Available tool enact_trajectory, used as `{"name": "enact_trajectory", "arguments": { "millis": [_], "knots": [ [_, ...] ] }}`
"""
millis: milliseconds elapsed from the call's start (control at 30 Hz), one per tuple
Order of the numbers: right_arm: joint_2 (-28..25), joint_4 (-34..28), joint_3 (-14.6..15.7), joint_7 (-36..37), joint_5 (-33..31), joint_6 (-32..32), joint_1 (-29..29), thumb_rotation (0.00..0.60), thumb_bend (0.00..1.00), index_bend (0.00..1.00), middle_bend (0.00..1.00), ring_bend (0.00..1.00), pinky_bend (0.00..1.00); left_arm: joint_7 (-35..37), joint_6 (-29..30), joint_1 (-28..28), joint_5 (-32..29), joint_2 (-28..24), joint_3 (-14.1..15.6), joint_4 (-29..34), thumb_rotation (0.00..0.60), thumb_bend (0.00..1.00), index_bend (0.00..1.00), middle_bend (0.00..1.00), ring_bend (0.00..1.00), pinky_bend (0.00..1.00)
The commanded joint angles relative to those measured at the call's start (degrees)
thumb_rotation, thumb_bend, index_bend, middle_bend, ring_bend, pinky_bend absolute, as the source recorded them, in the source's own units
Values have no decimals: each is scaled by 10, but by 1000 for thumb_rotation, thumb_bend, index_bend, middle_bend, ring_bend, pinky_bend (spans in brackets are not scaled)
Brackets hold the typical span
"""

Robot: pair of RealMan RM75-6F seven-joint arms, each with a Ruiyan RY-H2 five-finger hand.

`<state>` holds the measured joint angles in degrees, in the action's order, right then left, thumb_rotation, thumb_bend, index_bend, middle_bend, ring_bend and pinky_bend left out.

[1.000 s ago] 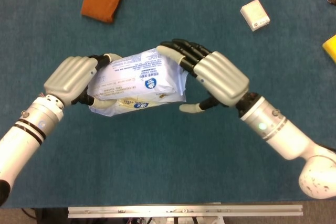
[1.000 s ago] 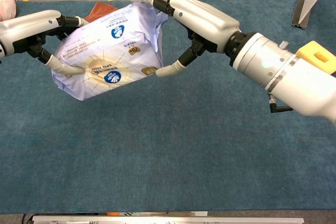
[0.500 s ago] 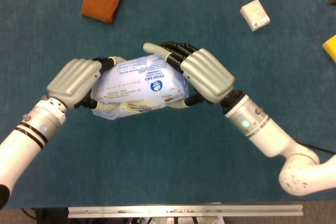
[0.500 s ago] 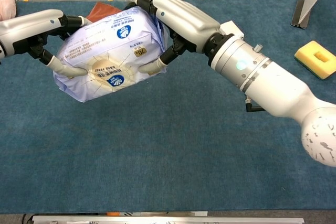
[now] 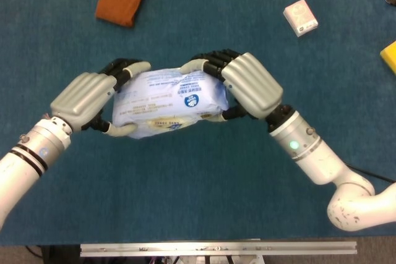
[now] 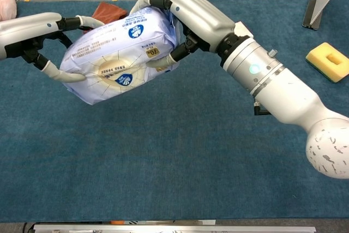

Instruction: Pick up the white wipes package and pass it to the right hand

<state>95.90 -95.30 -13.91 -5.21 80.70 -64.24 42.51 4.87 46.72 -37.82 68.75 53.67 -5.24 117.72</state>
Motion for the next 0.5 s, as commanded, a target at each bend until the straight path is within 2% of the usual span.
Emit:
{"name": "enact_trajectory", "arguments": {
  "millis": [33,333,500],
  "knots": [
    [-6,-2,3,8,6,-8,-5,600,599,633,580,650,771,2,-8,0,9,-12,2,-4,600,175,0,0,0,82],
    [-33,-9,23,41,33,-36,-30,600,599,633,580,659,778,-36,-4,4,5,-29,12,-30,600,171,0,0,0,60],
    [-44,-17,34,54,51,-50,-41,600,599,633,580,662,778,-81,20,9,-3,-37,14,-40,600,171,0,0,0,60]
  ]
}}
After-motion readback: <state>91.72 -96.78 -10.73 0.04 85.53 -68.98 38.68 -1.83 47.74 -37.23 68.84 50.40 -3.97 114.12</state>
